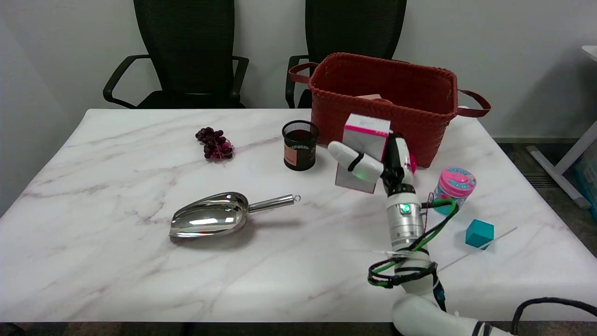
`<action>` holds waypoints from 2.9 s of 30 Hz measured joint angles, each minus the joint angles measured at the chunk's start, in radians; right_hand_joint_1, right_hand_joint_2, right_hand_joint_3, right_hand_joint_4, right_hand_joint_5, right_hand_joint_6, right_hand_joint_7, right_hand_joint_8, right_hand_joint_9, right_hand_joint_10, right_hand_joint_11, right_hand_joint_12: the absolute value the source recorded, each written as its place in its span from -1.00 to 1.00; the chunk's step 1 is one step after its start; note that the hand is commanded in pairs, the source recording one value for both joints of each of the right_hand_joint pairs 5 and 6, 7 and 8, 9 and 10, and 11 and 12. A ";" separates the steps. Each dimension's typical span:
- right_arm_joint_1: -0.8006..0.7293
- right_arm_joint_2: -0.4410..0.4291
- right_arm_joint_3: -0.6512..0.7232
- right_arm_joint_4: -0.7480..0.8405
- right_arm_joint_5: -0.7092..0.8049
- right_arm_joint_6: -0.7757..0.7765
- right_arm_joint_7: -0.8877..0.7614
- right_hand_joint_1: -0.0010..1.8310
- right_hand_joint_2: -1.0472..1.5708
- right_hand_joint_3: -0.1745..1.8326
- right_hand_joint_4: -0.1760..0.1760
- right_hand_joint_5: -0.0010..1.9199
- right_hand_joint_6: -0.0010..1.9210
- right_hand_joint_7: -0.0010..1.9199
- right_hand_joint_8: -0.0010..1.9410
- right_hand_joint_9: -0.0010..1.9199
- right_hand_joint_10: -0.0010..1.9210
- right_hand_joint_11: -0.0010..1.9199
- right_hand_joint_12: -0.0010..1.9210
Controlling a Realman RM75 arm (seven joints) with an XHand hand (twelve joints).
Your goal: Place the white paper box into the brown storage basket.
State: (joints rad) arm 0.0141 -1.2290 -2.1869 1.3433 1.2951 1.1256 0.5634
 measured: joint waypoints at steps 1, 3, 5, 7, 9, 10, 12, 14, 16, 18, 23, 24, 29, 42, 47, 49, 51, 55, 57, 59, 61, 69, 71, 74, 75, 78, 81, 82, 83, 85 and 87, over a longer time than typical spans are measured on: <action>0.010 0.002 0.003 0.001 -0.003 0.000 0.000 0.27 0.44 -0.35 0.00 0.07 0.06 0.42 0.41 0.32 0.32 0.39 0.39; 0.032 0.006 0.009 0.003 -0.009 0.000 0.000 0.30 0.41 -0.32 0.00 0.03 0.03 0.41 0.39 0.31 0.31 0.37 0.37; 0.053 0.009 0.017 0.003 -0.013 -0.004 0.000 0.29 0.40 -0.30 0.00 0.01 0.01 0.40 0.38 0.31 0.31 0.36 0.36; 0.079 0.013 0.028 0.003 -0.018 -0.013 0.000 0.29 0.39 -0.29 0.00 0.01 0.01 0.39 0.38 0.31 0.31 0.35 0.35; 0.101 0.018 0.041 0.003 -0.022 -0.028 0.000 0.29 0.38 -0.28 0.00 0.01 0.01 0.39 0.38 0.31 0.31 0.35 0.35; 0.114 0.020 0.049 0.003 -0.024 -0.035 0.000 0.28 0.38 -0.27 0.00 0.01 0.01 0.39 0.38 0.31 0.31 0.35 0.35; 0.137 0.026 0.066 0.003 -0.028 -0.054 0.000 0.27 0.38 -0.26 0.00 0.00 0.00 0.39 0.37 0.31 0.31 0.35 0.35; 0.166 0.034 0.088 0.003 -0.035 -0.079 -0.001 0.26 0.38 -0.25 0.00 -0.01 -0.01 0.39 0.37 0.31 0.31 0.35 0.35; 0.191 0.042 0.108 0.002 -0.041 -0.103 -0.003 0.26 0.37 -0.24 0.00 -0.02 -0.02 0.38 0.37 0.31 0.31 0.35 0.35; 0.219 0.052 0.131 0.002 -0.049 -0.134 -0.010 0.27 0.35 -0.24 0.00 -0.07 -0.07 0.36 0.35 0.30 0.30 0.34 0.34; 0.275 0.075 0.185 0.000 -0.061 -0.206 -0.057 0.32 0.21 -0.14 0.00 -0.14 -0.14 0.30 0.28 0.25 0.25 0.21 0.21; 0.288 0.081 0.199 -0.001 -0.063 -0.225 -0.075 0.34 0.17 -0.10 0.00 -0.16 -0.16 0.28 0.27 0.24 0.24 0.19 0.18; 0.338 0.104 0.269 -0.008 -0.070 -0.339 -0.174 0.38 0.10 0.01 0.00 -0.22 -0.22 0.24 0.23 0.21 0.21 0.14 0.14; 0.511 0.160 0.411 -0.187 -0.084 -0.628 -0.476 0.45 -0.06 0.48 0.00 -0.25 -0.25 0.21 0.19 0.16 0.16 0.03 0.03; 0.590 0.172 0.431 -0.322 -0.088 -0.694 -0.571 0.44 -0.10 0.49 0.00 -0.27 -0.27 0.19 0.18 0.14 0.13 0.00 0.00; 0.626 0.175 0.432 -0.388 -0.089 -0.718 -0.604 0.43 -0.11 0.49 0.00 -0.28 -0.28 0.19 0.18 0.13 0.13 0.00 0.00; 0.658 0.178 0.430 -0.451 -0.089 -0.737 -0.629 0.43 -0.11 0.49 0.00 -0.28 -0.28 0.19 0.18 0.13 0.13 0.00 0.00; 0.729 0.180 0.418 -0.590 -0.090 -0.772 -0.675 0.43 -0.12 0.47 0.00 -0.28 -0.28 0.18 0.17 0.13 0.13 -0.01 -0.01; 0.759 0.180 0.411 -0.651 -0.090 -0.786 -0.692 0.42 -0.12 0.47 0.00 -0.28 -0.28 0.18 0.17 0.13 0.12 -0.01 -0.01; 0.784 0.180 0.404 -0.703 -0.090 -0.798 -0.706 0.38 -0.14 0.27 0.00 -0.57 -0.57 0.07 0.06 0.02 0.02 0.04 0.04; 0.804 0.181 0.399 -0.743 -0.088 -0.807 -0.719 0.39 -0.19 0.11 0.00 -0.74 -0.74 -0.09 -0.10 -0.26 -0.26 -0.08 -0.08; 0.854 0.187 0.389 -0.819 -0.073 -0.824 -0.754 0.34 -0.44 -0.25 0.00 -1.00 -1.00 -0.62 -0.63 -0.70 -0.70 -0.96 -0.96; 0.862 0.188 0.388 -0.823 -0.070 -0.826 -0.760 0.33 -0.47 -0.26 0.00 -1.00 -1.00 -0.68 -0.68 -0.74 -0.74 -1.00 -1.00; 0.870 0.191 0.388 -0.823 -0.066 -0.827 -0.768 0.32 -0.49 -0.31 0.00 -1.00 -1.00 -0.74 -0.74 -0.78 -0.78 -1.00 -1.00; 0.872 0.192 0.388 -0.822 -0.064 -0.827 -0.771 0.32 -0.49 -0.31 0.00 -1.00 -1.00 -0.76 -0.76 -0.78 -0.78 -1.00 -1.00; 0.875 0.195 0.388 -0.809 -0.062 -0.827 -0.777 0.34 -0.40 -0.38 0.00 -1.00 -1.00 -0.80 -0.80 -0.77 -0.77 -1.00 -1.00; 0.875 0.201 0.389 -0.784 -0.059 -0.826 -0.785 0.38 -0.29 -0.28 0.00 -0.93 -0.93 -0.82 -0.82 -0.74 -0.74 -0.95 -0.95; 0.872 0.204 0.389 -0.771 -0.057 -0.824 -0.789 0.38 -0.27 -0.23 0.00 -0.92 -0.92 -0.81 -0.82 -0.74 -0.74 -0.93 -0.93; 0.867 0.208 0.390 -0.755 -0.056 -0.821 -0.795 0.39 -0.25 -0.20 0.00 -0.92 -0.92 -0.81 -0.81 -0.74 -0.74 -0.91 -0.91; 0.854 0.216 0.392 -0.717 -0.054 -0.816 -0.807 0.40 -0.21 -0.13 0.00 -0.93 -0.93 -0.78 -0.79 -0.74 -0.74 -0.88 -0.88; 0.837 0.226 0.395 -0.674 -0.051 -0.810 -0.821 0.41 -0.18 -0.08 0.00 -0.93 -0.93 -0.76 -0.77 -0.74 -0.74 -0.84 -0.84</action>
State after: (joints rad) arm 0.8509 -1.0033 -1.7923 0.6696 1.2441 0.3159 -0.2574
